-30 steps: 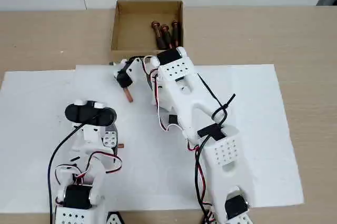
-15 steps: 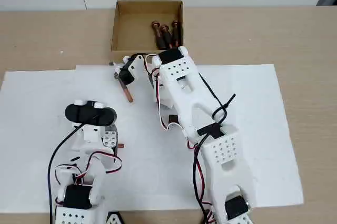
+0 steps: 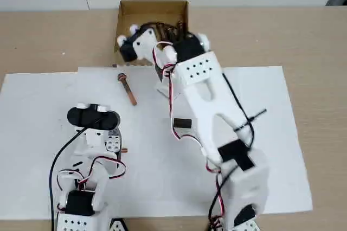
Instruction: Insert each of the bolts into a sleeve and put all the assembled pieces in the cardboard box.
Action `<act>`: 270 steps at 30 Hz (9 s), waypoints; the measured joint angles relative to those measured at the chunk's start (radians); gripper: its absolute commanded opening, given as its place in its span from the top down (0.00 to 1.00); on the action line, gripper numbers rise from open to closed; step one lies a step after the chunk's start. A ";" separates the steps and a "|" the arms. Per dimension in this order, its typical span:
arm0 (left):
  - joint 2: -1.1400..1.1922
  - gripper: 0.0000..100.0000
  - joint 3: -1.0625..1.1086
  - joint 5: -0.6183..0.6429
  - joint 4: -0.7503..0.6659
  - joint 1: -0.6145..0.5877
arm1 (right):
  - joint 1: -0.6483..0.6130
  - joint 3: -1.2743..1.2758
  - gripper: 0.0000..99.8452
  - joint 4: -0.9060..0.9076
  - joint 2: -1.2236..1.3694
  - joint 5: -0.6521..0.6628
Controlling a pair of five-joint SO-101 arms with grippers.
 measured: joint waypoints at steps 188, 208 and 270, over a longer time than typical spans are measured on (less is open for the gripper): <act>0.404 1.00 -0.588 0.132 0.252 0.115 | 0.207 2.062 1.00 -0.761 -2.120 -0.356; 0.011 1.00 -0.290 0.298 0.052 0.115 | -0.169 2.251 1.00 -0.993 -2.122 -0.356; 0.009 1.00 -0.170 0.701 -0.276 0.334 | -0.288 2.262 1.00 -1.086 -2.119 -0.356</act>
